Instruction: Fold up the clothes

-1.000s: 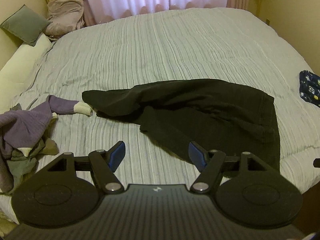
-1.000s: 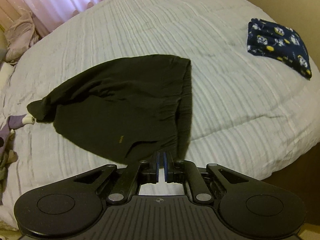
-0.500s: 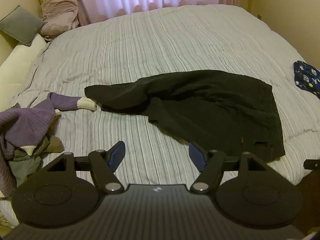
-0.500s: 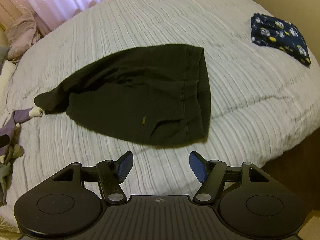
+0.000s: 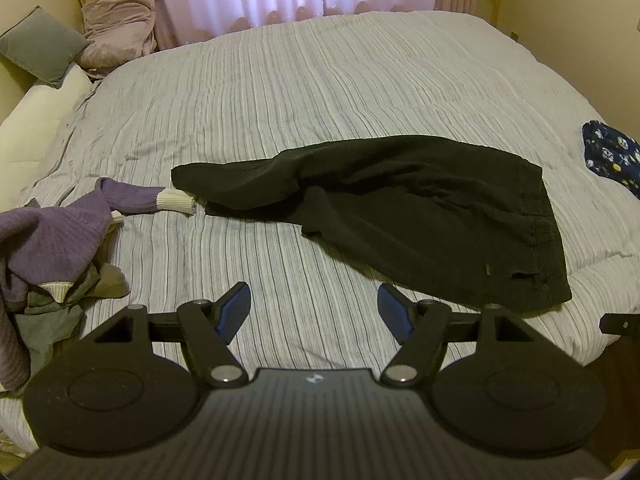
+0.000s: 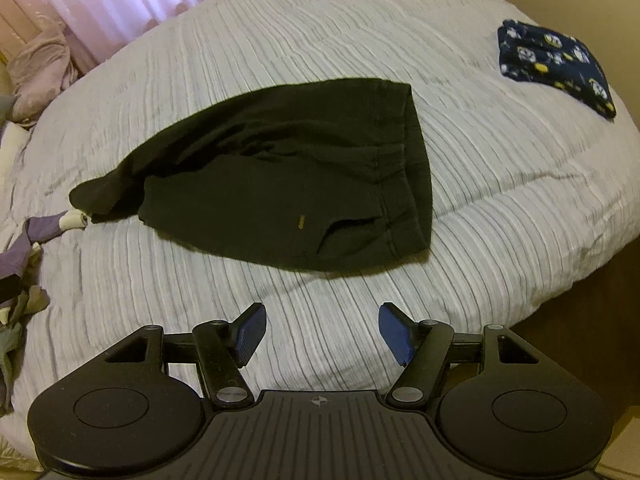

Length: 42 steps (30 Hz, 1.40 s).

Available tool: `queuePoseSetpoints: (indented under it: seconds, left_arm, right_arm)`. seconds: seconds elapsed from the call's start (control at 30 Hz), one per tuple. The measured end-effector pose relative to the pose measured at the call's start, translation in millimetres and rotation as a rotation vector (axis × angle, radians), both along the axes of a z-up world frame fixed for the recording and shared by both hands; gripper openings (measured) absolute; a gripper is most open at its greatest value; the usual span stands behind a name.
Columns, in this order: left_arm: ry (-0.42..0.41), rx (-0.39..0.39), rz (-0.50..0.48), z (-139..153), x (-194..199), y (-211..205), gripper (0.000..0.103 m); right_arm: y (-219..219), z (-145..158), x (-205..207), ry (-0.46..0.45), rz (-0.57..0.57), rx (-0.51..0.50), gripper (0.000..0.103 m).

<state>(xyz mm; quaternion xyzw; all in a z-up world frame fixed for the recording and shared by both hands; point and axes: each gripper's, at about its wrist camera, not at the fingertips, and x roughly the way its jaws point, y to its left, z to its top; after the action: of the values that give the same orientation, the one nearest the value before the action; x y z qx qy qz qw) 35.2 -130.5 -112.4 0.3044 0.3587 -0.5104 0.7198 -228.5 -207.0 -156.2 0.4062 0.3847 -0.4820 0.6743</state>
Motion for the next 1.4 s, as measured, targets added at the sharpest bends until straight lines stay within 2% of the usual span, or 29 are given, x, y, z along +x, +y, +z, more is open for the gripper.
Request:
queuePoseSetpoints:
  seconds: [0.27,0.53,0.9,1.17,1.4]
  left_arm:
    - [-0.005,0.016,-0.027,-6,-6,-15,0.067]
    - [-0.007,0.006,-0.066,-10,-28,-41,0.067]
    - [-0.008,0.008,-0.025,-12,-51,-66,0.067]
    - [-0.002,0.051,0.025,-25,-53,-74,0.067]
    - [0.014,0.091,0.008,-46,-55,-83,0.067]
  right_arm:
    - [-8,-4,-15,-0.004,-0.044,0.002,0.066]
    - [-23,-10,-37,-0.01,-0.099,0.007,0.066]
    - [-62,-10,-56,-0.024,-0.065,-0.001,0.066]
    - [-80,-27,-64,-0.031,-0.04,0.046,0.066]
    - [-90,-50,-72,-0.014,-0.05,0.093,0.066]
